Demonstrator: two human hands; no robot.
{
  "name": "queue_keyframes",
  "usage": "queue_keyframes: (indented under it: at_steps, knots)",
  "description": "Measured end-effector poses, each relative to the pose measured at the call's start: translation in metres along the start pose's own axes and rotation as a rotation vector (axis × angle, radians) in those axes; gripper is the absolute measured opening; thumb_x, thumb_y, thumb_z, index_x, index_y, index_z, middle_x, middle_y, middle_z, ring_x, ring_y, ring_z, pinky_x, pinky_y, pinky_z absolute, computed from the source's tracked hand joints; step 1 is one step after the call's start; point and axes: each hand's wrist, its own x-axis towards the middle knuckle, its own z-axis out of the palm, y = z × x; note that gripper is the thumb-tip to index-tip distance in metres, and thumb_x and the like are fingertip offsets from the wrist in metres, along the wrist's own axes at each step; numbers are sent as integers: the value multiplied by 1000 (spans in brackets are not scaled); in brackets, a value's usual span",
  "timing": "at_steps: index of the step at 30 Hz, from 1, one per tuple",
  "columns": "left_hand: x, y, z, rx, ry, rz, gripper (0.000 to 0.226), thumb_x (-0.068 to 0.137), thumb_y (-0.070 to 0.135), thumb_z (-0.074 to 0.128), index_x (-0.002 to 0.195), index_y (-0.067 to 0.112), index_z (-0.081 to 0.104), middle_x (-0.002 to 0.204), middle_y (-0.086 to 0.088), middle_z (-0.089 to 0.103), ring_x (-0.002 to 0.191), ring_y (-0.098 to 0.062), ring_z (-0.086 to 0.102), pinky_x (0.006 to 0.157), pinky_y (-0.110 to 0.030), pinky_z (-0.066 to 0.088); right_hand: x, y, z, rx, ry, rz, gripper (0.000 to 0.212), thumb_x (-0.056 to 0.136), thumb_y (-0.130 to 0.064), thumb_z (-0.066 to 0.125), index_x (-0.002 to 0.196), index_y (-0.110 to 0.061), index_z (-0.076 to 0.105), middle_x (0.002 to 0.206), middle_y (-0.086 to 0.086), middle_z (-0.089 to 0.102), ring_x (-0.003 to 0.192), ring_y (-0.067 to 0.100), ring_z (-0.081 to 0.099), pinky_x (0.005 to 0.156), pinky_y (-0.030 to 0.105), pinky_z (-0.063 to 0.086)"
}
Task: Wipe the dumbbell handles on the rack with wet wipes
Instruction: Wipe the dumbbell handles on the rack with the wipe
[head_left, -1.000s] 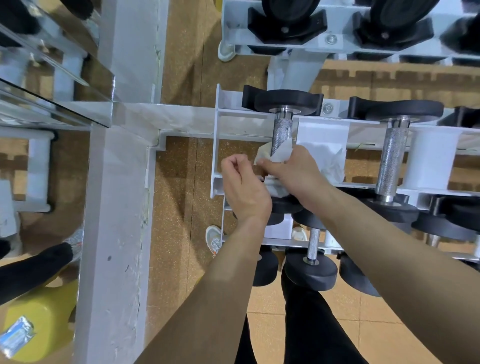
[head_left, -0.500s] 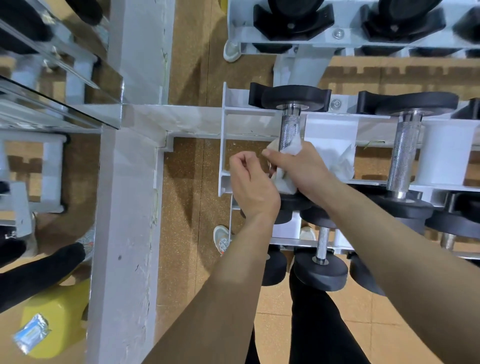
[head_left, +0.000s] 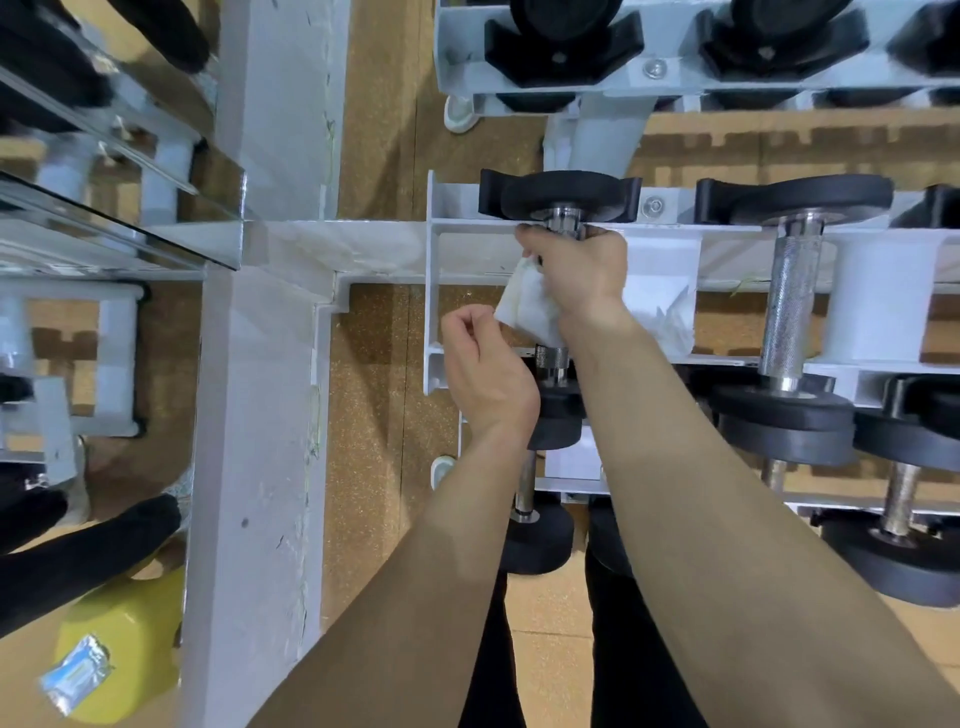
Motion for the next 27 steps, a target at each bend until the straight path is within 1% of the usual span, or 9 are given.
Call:
queue_keyframes:
  at_steps: [3,8,11,14,16,18,21,23,27]
  knots:
    - [-1,1,0,-6,7,5,18,102,29,43,96,22,58,89,7,61,83,-13,56,76,-33,43,-12,10,-7,-253,-57,-108,22,87,-30,74,92,-13,62,76,-5,62,66,8,57,59,23,41]
    - [-8,10,-2,55,44,1,19,103,32,40,91,28,54,91,5,65,87,-15,60,77,-33,44,-33,28,-48,-535,-405,-211,35,97,-37,66,103,-3,66,92,8,70,84,21,64,76,33,49]
    - [-21,24,-4,147,116,56,21,104,32,37,90,25,53,86,6,59,77,-9,55,70,-31,43,-39,19,-66,-552,-417,-264,25,102,-23,60,82,-8,62,71,-1,59,65,12,53,60,27,40]
    - [-41,34,-2,229,175,187,16,99,34,41,88,32,52,92,7,60,88,-14,58,82,-37,51,-48,16,-91,-521,-307,-240,26,100,1,44,77,2,57,69,-1,52,61,7,46,53,20,36]
    - [-60,40,5,299,68,262,10,93,33,48,92,42,54,100,11,62,96,-12,59,88,-40,53,-55,12,-116,-411,-247,-185,23,99,1,42,85,1,61,70,-1,54,62,9,49,52,17,40]
    - [-80,49,18,343,-122,282,20,91,37,56,109,42,59,115,14,61,107,-8,57,95,-34,50,-62,2,-146,-220,-265,-106,19,100,-7,52,90,-3,67,75,3,61,69,18,57,61,28,48]
    - [-107,64,42,324,-456,203,41,93,40,67,132,29,58,124,11,60,113,-8,57,96,-25,45,-70,-18,-201,88,-469,44,15,97,0,59,102,-8,71,91,11,73,86,29,70,76,44,59]
    - [-117,69,57,268,-644,74,41,90,43,72,126,25,64,118,7,69,107,-14,67,94,-34,55,-72,-29,-236,109,-567,66,19,93,8,60,108,1,69,95,17,73,88,31,72,76,43,60]
    - [-126,64,91,307,-599,75,26,86,32,79,109,21,71,100,4,75,93,-16,72,84,-41,60,-44,-35,-278,-70,-537,5,35,83,19,55,109,1,70,91,12,76,89,29,73,68,32,59]
